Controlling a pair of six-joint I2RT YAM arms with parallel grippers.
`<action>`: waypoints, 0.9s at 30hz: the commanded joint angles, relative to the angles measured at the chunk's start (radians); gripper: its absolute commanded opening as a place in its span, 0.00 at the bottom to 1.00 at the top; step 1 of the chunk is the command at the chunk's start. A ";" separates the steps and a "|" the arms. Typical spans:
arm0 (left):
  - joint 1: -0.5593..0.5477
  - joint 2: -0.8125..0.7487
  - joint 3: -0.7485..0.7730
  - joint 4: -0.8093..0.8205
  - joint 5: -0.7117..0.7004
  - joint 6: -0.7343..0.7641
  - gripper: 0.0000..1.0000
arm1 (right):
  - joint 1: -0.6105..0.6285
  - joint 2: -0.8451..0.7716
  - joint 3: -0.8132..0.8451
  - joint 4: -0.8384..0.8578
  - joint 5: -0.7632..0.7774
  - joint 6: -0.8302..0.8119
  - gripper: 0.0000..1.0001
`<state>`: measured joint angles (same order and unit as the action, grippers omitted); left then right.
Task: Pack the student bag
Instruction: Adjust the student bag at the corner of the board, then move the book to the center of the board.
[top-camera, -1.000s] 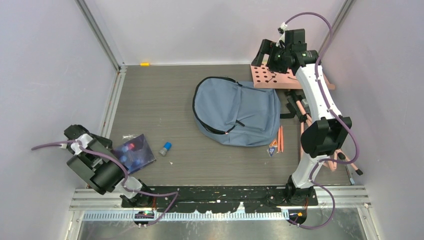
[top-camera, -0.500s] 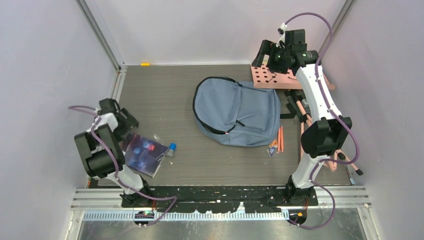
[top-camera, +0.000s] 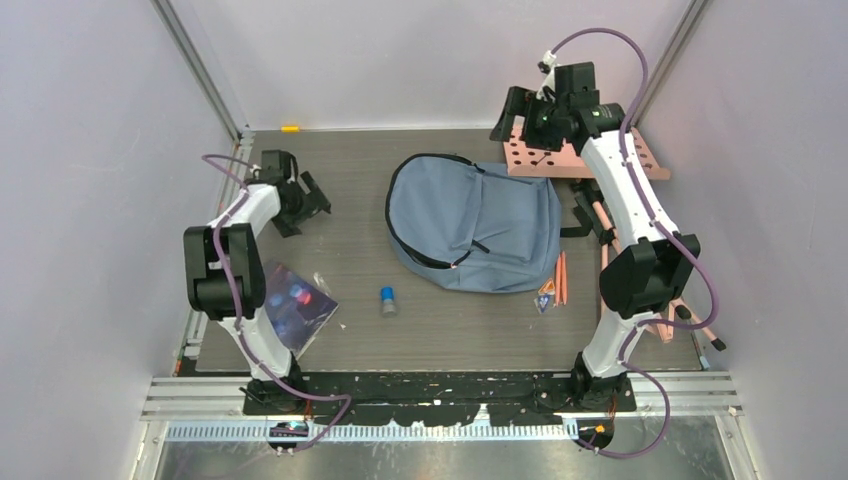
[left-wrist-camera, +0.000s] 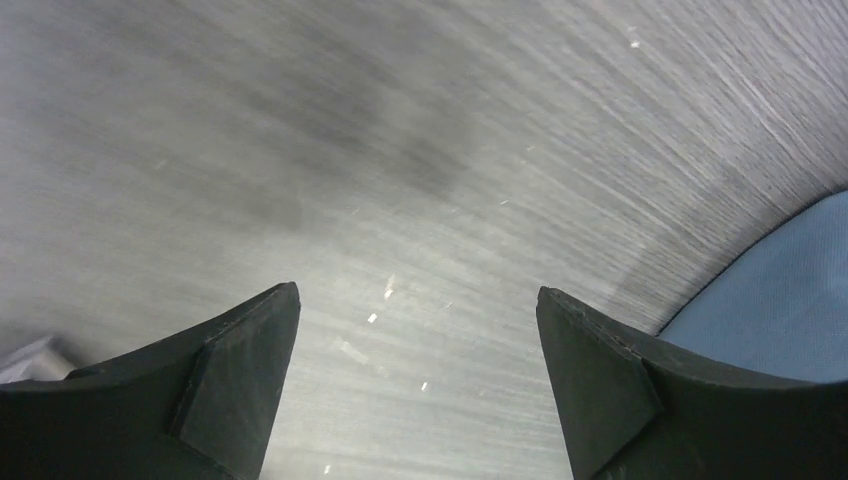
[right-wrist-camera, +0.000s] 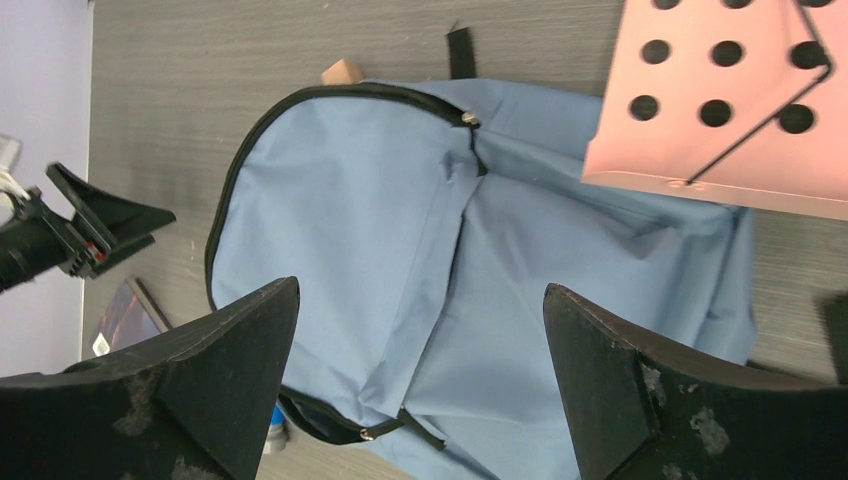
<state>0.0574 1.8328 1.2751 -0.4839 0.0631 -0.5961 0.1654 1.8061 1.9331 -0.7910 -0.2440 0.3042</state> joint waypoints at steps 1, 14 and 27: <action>0.054 -0.145 -0.023 -0.168 -0.143 -0.085 0.93 | 0.070 -0.037 0.029 0.027 -0.007 -0.033 0.98; 0.473 -0.656 -0.560 -0.257 -0.169 -0.218 0.98 | 0.160 0.032 0.078 -0.018 -0.058 -0.075 0.98; 0.510 -0.555 -0.643 -0.175 -0.123 -0.183 0.98 | 0.169 0.039 0.067 -0.017 -0.073 -0.076 0.98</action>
<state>0.5606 1.2392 0.6579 -0.7231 -0.0692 -0.7818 0.3267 1.8595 1.9713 -0.8185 -0.3019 0.2413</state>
